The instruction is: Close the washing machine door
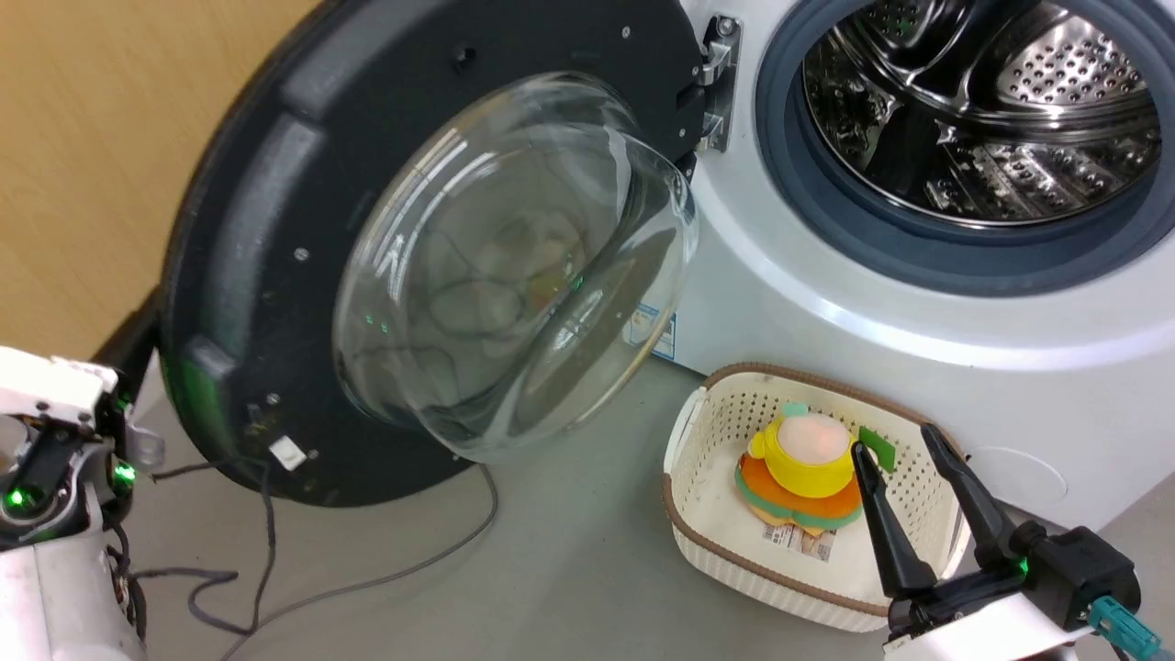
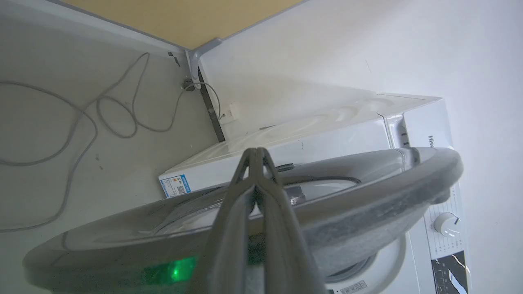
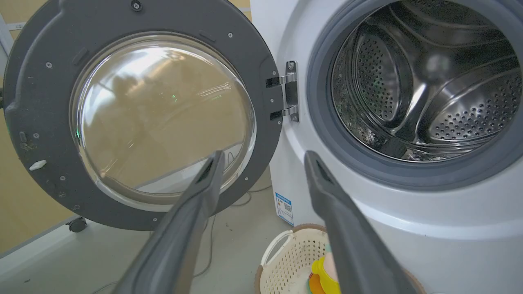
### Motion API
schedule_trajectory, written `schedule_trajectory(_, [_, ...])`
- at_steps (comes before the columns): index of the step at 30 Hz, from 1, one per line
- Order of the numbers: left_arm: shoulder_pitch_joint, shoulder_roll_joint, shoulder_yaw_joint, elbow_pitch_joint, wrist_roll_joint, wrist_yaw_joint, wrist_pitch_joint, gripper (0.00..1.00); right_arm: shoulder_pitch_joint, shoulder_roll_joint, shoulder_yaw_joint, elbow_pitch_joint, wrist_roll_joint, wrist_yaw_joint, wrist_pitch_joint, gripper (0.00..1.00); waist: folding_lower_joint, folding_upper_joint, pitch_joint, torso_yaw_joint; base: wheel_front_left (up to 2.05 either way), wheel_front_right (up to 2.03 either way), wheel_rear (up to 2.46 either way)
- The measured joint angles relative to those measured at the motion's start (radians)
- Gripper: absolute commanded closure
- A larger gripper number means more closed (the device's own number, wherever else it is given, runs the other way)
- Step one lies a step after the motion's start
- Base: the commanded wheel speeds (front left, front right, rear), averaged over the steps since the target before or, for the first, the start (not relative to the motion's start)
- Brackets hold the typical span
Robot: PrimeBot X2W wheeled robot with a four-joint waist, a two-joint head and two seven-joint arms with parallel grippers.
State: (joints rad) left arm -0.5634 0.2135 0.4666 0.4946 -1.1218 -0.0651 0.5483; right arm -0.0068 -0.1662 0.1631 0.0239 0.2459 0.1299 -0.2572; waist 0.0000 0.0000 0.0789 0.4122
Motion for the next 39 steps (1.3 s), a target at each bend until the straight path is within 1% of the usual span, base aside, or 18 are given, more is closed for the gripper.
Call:
schedule_trajectory(5, [0.065, -0.033, -0.016, -0.082, -0.035, -0.008, 0.072, 1.0, 0.007, 0.008, -0.012, 0.001, 0.0, 0.0, 0.0, 0.0, 0.0, 0.0, -0.021, -0.006, 0.0, 0.0, 0.0])
schedule_trajectory(8, [0.106, -0.066, -0.036, -0.135, -0.046, -0.006, 0.112, 1.0, 0.012, 0.012, -0.019, 0.002, 0.0, 0.0, 0.0, 0.0, 0.0, 0.0, -0.032, -0.011, 0.0, 0.0, 0.0])
schedule_trajectory(11, [0.15, -0.104, -0.063, -0.194, -0.063, 0.007, 0.152, 1.0, 0.02, 0.019, -0.029, 0.004, 0.0, 0.0, 0.0, 0.0, 0.0, 0.0, -0.043, -0.017, 0.0, 0.0, 0.0])
schedule_trajectory(15, [0.22, -0.136, -0.113, -0.286, -0.085, 0.031, 0.201, 1.0, 0.025, 0.031, -0.047, 0.01, 0.0, 0.0, 0.0, 0.0, 0.0, 0.0, -0.058, -0.03, 0.0, 0.0, 0.0])
schedule_trajectory(19, [0.305, -0.149, -0.177, -0.386, -0.128, 0.066, 0.235, 1.0, 0.032, 0.04, -0.057, 0.015, -0.001, 0.0, 0.0, 0.0, 0.0, 0.0, -0.069, -0.052, 0.0, 0.0, 0.0])
schedule_trajectory(22, [0.371, -0.156, -0.239, -0.456, -0.157, 0.087, 0.237, 1.0, 0.039, 0.042, -0.068, 0.019, -0.012, 0.0, 0.0, 0.0, 0.0, 0.0, -0.075, -0.073, 0.0, 0.0, 0.0])
schedule_trajectory(25, [0.436, -0.158, -0.319, -0.516, -0.157, 0.09, 0.208, 1.0, 0.039, 0.043, -0.077, 0.023, -0.02, 0.0, 0.0, 0.0, 0.0, 0.0, -0.078, -0.1, 0.0, 0.0, 0.0])
schedule_trajectory(28, [0.486, -0.161, -0.391, -0.553, -0.209, 0.107, 0.153, 1.0, 0.04, 0.045, -0.084, 0.028, -0.026, 0.0, 0.0, 0.0, 0.0, 0.0, -0.08, -0.133, 0.0, 0.0, 0.0])
schedule_trajectory(32, [0.529, -0.161, -0.475, -0.585, -0.255, 0.112, 0.065, 1.0, 0.057, 0.05, -0.089, 0.031, -0.028, 0.0, 0.0, 0.0, 0.0, 0.0, -0.083, -0.184, 0.0, 0.0, 0.0])
schedule_trajectory(35, [0.548, -0.161, -0.542, -0.587, -0.233, 0.088, 0.001, 1.0, 0.071, 0.052, -0.095, 0.035, -0.036, 0.0, 0.0, 0.0, 0.0, 0.0, -0.084, -0.227, 0.0, 0.0, 0.0])
schedule_trajectory(39, [0.551, -0.161, -0.624, -0.565, -0.245, 0.06, -0.105, 1.0, 0.074, 0.052, -0.094, 0.036, -0.037, 0.0, 0.0, 0.0, -0.0001, 0.0, -0.081, -0.289, 0.0, 0.0, 0.0])
